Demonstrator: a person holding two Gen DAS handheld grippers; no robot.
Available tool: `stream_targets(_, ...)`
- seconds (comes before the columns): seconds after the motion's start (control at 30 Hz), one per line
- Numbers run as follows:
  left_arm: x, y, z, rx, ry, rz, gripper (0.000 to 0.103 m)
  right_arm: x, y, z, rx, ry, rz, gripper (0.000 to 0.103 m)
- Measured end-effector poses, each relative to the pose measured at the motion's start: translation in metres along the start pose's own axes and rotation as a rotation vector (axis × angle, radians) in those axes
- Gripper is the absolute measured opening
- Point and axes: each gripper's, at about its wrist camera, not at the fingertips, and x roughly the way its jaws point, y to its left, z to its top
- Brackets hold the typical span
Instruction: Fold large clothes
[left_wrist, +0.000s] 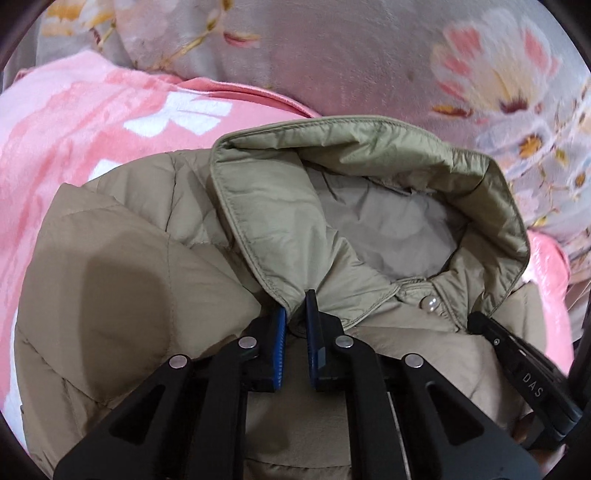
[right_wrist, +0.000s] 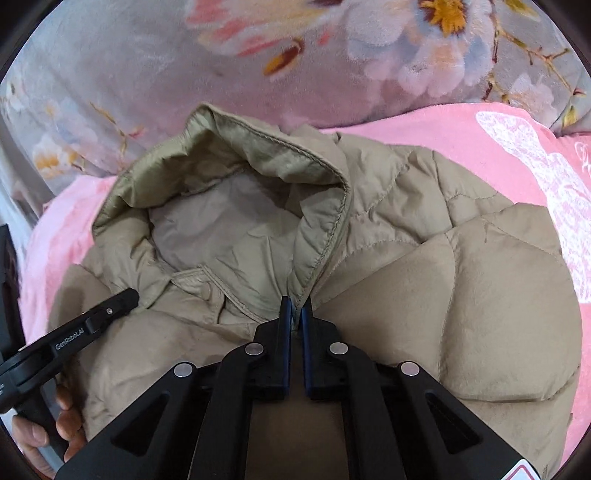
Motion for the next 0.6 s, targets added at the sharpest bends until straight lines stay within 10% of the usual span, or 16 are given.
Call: stream_targets(0.6, 0.017, -0.020, -0.003, 0.102, -0.027, 0.119, 0.010, 0.008, 0.004, 0.000, -0.023, -0.003, -0.042, 0.002)
